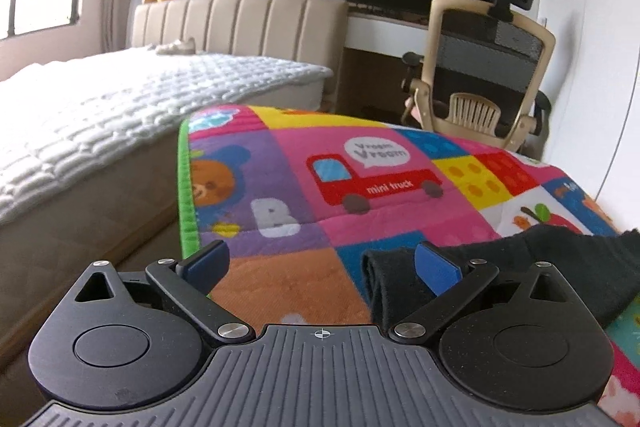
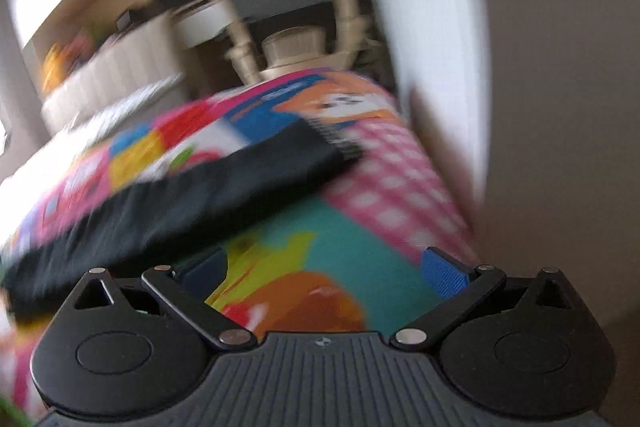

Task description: Fold clothes

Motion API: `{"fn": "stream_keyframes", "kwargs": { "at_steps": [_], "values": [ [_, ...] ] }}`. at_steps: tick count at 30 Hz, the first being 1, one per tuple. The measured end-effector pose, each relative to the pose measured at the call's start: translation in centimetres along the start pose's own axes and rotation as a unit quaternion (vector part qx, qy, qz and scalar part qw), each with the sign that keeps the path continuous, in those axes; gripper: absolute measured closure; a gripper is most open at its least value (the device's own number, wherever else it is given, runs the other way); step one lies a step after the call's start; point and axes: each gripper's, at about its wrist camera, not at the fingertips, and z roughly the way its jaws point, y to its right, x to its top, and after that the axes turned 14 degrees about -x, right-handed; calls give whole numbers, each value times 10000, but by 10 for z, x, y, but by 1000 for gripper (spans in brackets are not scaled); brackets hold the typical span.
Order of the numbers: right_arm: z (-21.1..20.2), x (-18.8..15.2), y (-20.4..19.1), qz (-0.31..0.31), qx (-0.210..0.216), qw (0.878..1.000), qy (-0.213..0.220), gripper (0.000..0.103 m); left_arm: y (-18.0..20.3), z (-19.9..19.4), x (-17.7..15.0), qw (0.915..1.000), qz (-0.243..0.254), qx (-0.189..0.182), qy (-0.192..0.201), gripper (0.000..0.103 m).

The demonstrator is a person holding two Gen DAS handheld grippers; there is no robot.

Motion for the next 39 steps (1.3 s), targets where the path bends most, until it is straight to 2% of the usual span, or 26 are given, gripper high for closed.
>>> {"fn": "stream_keyframes", "kwargs": {
  "at_steps": [2, 7, 13, 20, 22, 25, 29, 31, 35, 37, 39],
  "values": [
    [10, 2, 7, 325, 54, 9993, -189, 0, 0, 5, -2, 10000, 1, 10, -88, 2],
    [11, -2, -10, 106, -19, 9999, 34, 0, -2, 10, -6, 9997, 76, 80, -239, 2],
    [7, 0, -21, 136, 468, 9988, 25, 0, -11, 5, -7, 9995, 34, 97, -303, 2],
    [-1, 10, -13, 820, 679, 9925, 608, 0, -14, 2, -10, 9990, -134, -66, -412, 2],
    [3, 8, -12, 906, 469, 9922, 709, 0, -9, 2, -11, 9991, -81, -65, -409, 2],
    [14, 4, 3, 1388, 348, 9884, 512, 0, -5, 2, -13, 9991, -8, -30, -413, 2],
    [20, 2, 27, 2036, 521, 9776, 109, 0, -2, -4, -15, 9983, -19, 14, -583, 2],
    [3, 0, 24, 1918, 554, 9799, 29, 0, 1, -15, -19, 9976, -15, 46, -691, 2],
    [-30, -14, -5, 861, 594, 9944, 161, 0, 13, -65, -37, 9980, 127, 71, -613, 2],
    [-23, -24, -13, 498, 402, 9978, 151, 0, 8, -80, -45, 9982, -92, 65, -583, 2],
    [-14, -30, -21, 320, 213, 9989, 275, 0, 6, -88, -44, 9982, -208, 248, -511, 2]
  ]
}}
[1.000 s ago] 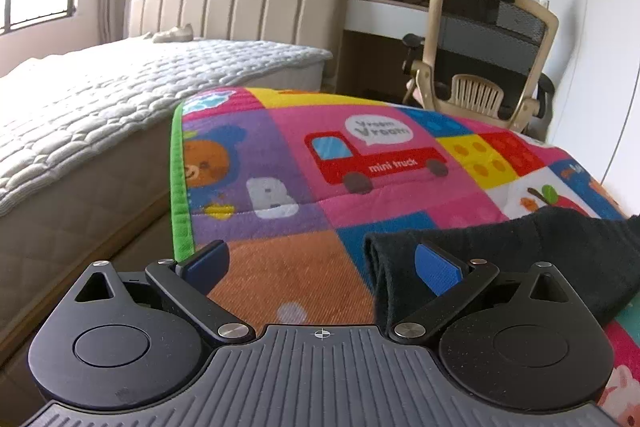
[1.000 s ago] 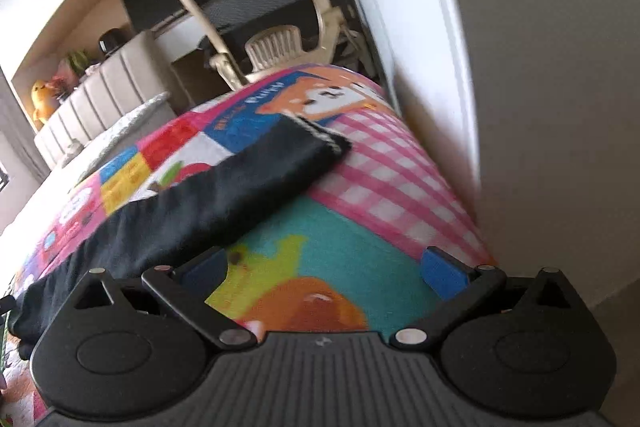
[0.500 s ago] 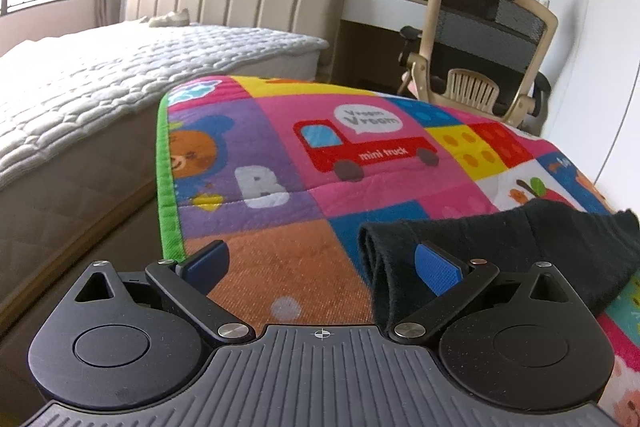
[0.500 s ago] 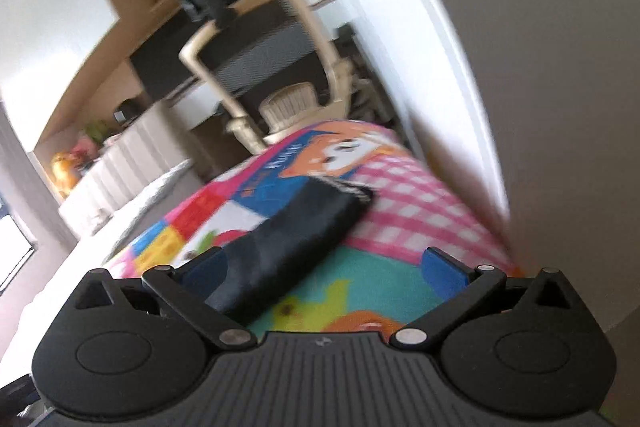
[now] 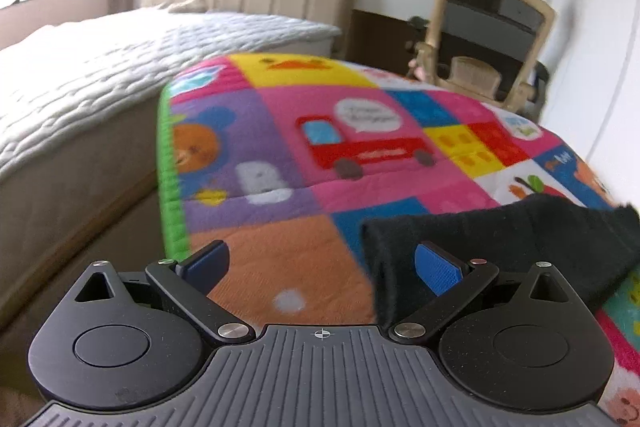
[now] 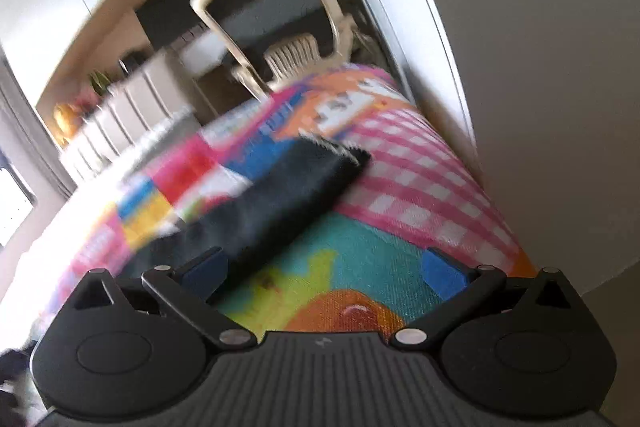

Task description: Fold clothes

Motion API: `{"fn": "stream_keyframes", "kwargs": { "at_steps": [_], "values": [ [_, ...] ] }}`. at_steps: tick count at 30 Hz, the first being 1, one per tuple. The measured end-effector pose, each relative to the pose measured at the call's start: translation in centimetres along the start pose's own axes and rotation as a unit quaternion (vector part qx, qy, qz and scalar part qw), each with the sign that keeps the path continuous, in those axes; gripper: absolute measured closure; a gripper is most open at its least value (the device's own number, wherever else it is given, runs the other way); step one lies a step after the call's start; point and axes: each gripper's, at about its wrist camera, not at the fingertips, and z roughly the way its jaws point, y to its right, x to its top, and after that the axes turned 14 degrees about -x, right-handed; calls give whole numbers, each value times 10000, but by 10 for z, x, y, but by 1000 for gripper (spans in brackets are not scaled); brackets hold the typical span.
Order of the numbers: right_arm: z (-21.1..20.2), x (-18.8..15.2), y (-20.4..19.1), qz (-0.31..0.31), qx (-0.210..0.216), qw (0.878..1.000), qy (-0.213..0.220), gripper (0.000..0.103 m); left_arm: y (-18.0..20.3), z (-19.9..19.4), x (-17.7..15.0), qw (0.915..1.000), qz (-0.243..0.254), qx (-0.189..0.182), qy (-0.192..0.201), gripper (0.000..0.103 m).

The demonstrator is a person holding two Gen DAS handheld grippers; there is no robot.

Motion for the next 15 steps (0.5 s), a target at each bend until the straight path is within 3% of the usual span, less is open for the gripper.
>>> {"fn": "stream_keyframes", "kwargs": {
  "at_steps": [3, 5, 7, 9, 12, 15],
  "values": [
    [7, -7, -18, -512, -236, 9975, 418, 0, 20, -16, 16, 9971, 358, 296, 609, 2],
    [9, -11, -25, -790, -308, 9951, 508, 0, 44, -27, 29, 9904, 718, 179, 1166, 1],
    [8, -10, -27, -930, -266, 9943, 451, 0, 71, -31, 36, 9806, 1088, 30, 1629, 0],
    [8, -8, -28, -1038, -257, 9934, 405, 0, 98, -29, 41, 9717, 1481, 109, 1837, 0],
    [8, -10, -33, -1143, -369, 9919, 419, 0, 130, -36, 39, 9458, 2338, 481, 2203, 0],
    [9, -12, -41, -1317, -495, 9891, 435, 0, 137, -57, 43, 9384, 2327, 391, 2524, 0]
  ]
}}
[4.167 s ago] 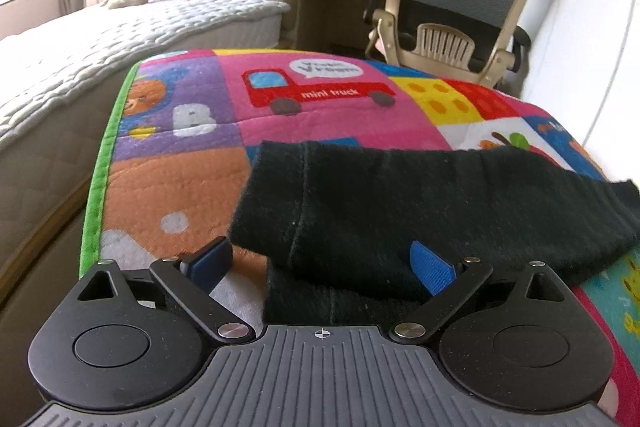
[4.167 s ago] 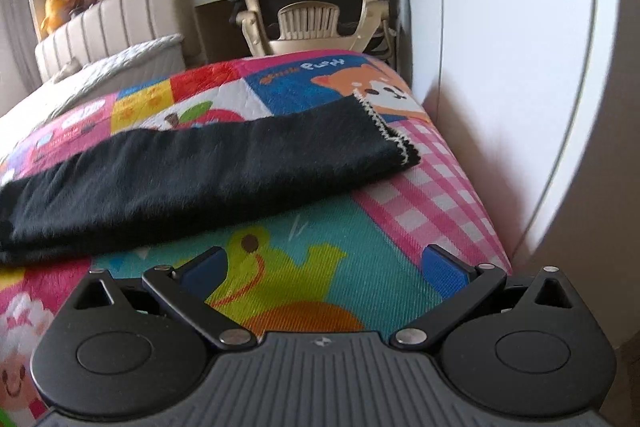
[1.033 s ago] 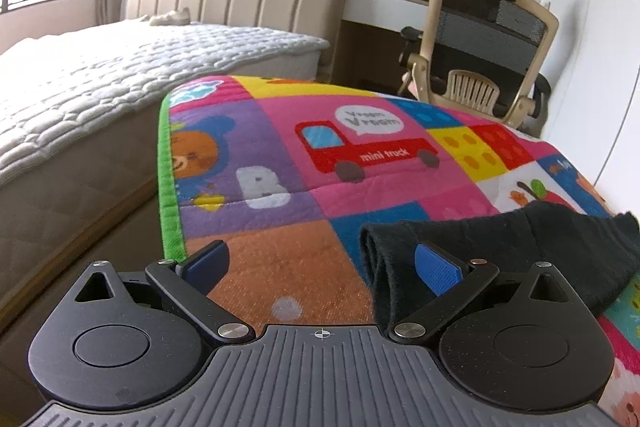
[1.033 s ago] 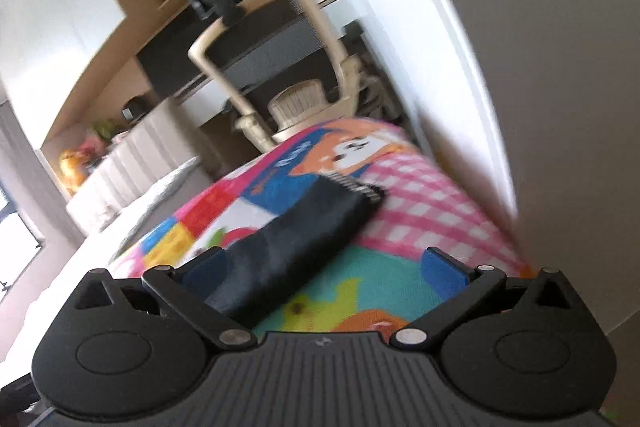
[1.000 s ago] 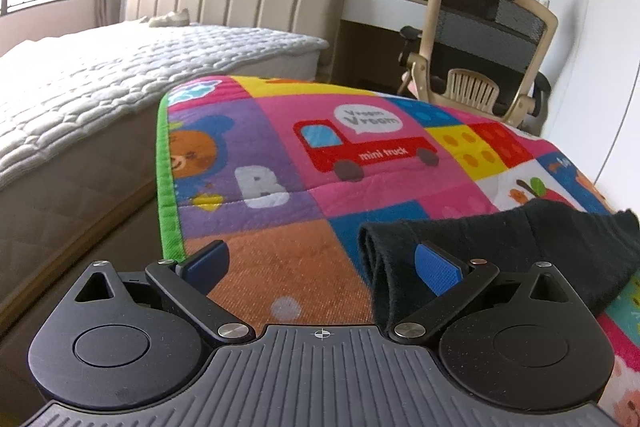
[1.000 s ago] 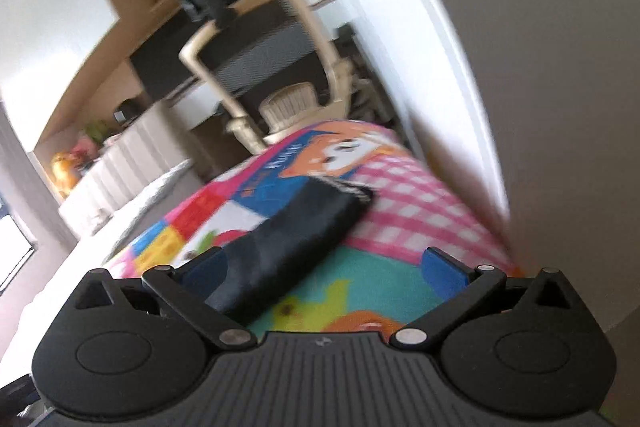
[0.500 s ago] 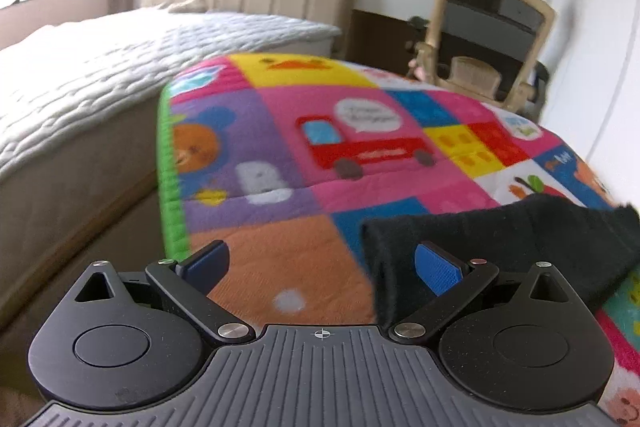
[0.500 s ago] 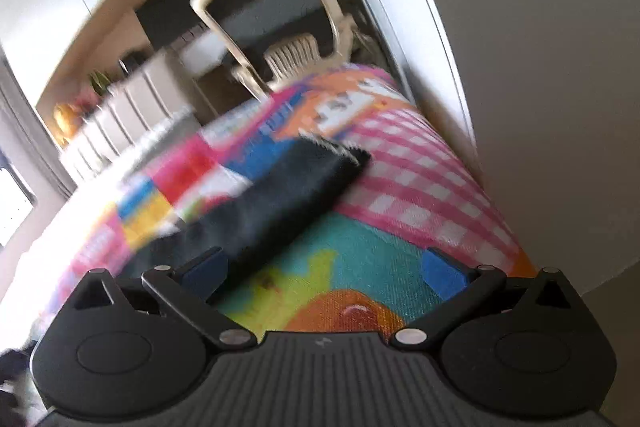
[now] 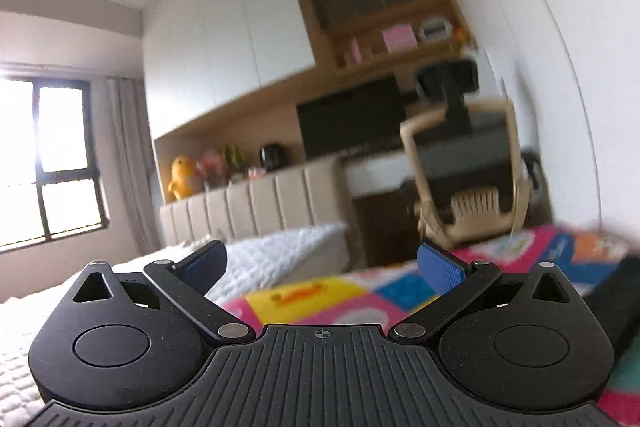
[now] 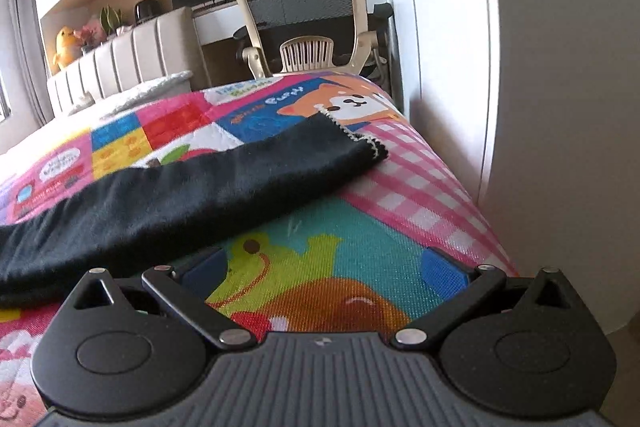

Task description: Fold clothes

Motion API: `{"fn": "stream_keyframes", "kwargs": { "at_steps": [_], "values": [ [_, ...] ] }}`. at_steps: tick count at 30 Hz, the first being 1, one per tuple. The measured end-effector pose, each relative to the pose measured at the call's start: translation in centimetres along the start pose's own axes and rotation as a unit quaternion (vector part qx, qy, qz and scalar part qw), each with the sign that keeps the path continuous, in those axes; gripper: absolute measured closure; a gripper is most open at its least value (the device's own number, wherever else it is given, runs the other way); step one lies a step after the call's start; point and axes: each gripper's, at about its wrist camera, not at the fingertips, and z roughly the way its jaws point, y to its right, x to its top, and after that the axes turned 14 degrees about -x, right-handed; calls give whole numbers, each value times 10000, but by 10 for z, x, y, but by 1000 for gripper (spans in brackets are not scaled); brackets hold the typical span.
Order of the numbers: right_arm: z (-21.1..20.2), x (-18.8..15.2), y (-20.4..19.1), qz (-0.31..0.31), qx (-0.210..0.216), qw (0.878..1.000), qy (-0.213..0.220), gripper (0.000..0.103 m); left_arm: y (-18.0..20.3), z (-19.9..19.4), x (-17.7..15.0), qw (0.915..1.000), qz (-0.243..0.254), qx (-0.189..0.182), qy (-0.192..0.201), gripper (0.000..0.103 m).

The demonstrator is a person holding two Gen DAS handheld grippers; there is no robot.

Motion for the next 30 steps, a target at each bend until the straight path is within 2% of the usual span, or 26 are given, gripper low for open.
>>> {"fn": "stream_keyframes", "kwargs": {
  "at_steps": [2, 3, 4, 7, 10, 12, 13, 14, 16, 18, 20, 22, 24, 26, 30],
  "values": [
    [1, 2, -4, -163, -65, 9998, -96, 0, -14, -8, 8, 9959, -721, -509, 209, 0],
    [1, 3, -6, -251, -99, 9995, -150, 0, -21, -7, 9, 9897, -1139, -829, 246, 0],
    [1, 3, -8, -339, -133, 9991, -203, 0, -24, 2, 4, 9819, -1512, -1135, 107, 0],
    [3, 8, -14, -644, -231, 9968, -417, 0, -22, 48, -29, 9544, -2319, -1708, -783, 0],
    [7, 18, -14, -754, -171, 9940, -774, 0, -6, 96, -78, 9301, -2701, -1640, -1871, 0],
    [11, 24, -15, -861, -123, 9912, -1003, 0, -4, 110, -103, 9156, -2905, -1633, -2249, 0],
    [13, 27, -15, -956, -86, 9890, -1127, 0, -3, 112, -112, 9144, -2914, -1641, -2282, 0],
    [14, 31, -15, -1108, -15, 9858, -1262, 0, 0, 108, -116, 9201, -2805, -1642, -2186, 0],
    [16, 41, -13, -1353, 237, 9765, -1658, 0, 3, 108, -119, 9239, -2673, -1663, -2175, 0],
    [11, 59, -5, -1163, 602, 9737, -1864, 0, 6, 106, -123, 9283, -2530, -1659, -2161, 0],
    [-2, 80, 4, -787, 981, 9798, -1557, 0, 8, 103, -127, 9327, -2380, -1635, -2159, 0],
    [-15, 101, 8, -531, 1193, 9872, -916, 0, 10, 103, -127, 9362, -2225, -1576, -2219, 0],
    [-19, 113, 3, -550, 1288, 9898, -266, 0, 14, 103, -125, 9381, -2092, -1528, -2297, 0],
    [-11, 115, -11, -781, 1234, 9891, 166, 0, 15, 102, -123, 9385, -2030, -1516, -2345, 0],
    [29, 110, -41, -929, 1279, 9871, 252, 0, 18, 107, -120, 9385, -1854, -1497, -2498, 0]
  ]
}}
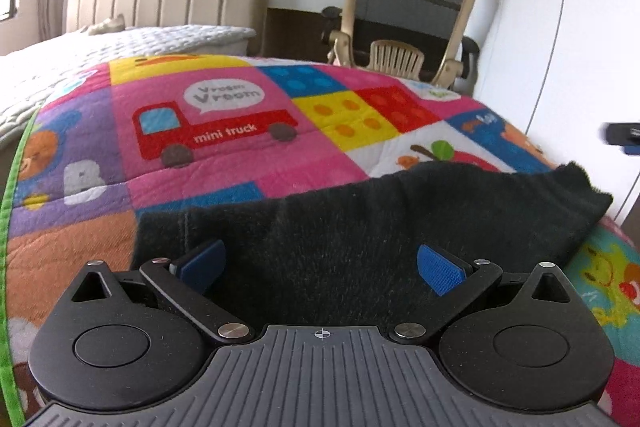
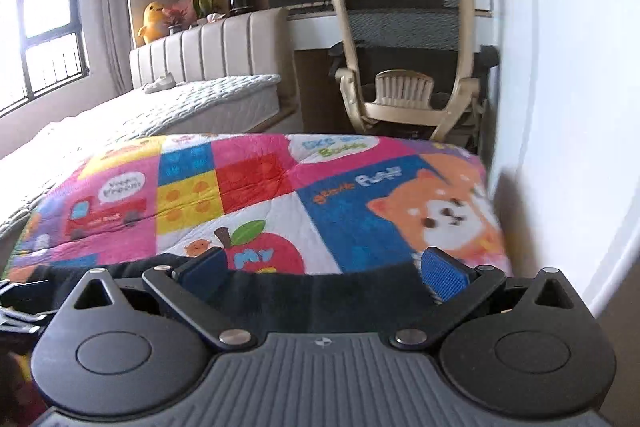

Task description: Fold clothes

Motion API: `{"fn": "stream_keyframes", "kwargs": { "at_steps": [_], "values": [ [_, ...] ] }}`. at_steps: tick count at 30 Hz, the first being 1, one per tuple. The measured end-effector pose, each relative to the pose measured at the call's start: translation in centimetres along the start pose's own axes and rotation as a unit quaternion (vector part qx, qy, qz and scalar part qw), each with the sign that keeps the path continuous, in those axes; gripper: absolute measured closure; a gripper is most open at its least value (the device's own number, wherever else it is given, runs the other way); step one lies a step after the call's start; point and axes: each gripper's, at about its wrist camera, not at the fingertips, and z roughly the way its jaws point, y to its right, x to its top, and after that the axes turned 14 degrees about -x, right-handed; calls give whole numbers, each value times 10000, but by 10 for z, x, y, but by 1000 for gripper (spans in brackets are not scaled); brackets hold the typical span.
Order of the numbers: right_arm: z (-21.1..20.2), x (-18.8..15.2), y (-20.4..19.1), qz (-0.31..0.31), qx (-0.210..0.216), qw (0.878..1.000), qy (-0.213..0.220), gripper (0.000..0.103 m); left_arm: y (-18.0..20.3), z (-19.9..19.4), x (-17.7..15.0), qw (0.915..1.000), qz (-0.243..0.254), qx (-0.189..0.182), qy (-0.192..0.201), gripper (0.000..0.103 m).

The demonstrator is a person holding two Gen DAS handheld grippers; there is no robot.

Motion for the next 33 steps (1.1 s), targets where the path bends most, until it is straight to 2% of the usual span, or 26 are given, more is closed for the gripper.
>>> {"fn": "stream_keyframes", "kwargs": {
  "at_steps": [6, 9, 12, 21, 33],
  "values": [
    [58, -7, -35, -721, 125, 9972, 138, 0, 5, 23, 19, 9983, 346, 172, -435, 0],
    [79, -28, -52, -954, 71, 9951, -234, 0, 4, 40, 27, 9960, 582, 380, -562, 0],
    [74, -32, -48, -648, 113, 9974, -281, 0, -2, 50, 32, 9967, 477, 427, -493, 0],
    [66, -40, -51, -701, 76, 9970, -325, 0, -5, 42, 30, 9967, 550, 406, -435, 0],
    [72, -33, -48, -717, 81, 9968, -341, 0, -4, 41, 29, 9963, 603, 449, -427, 0]
  ]
}}
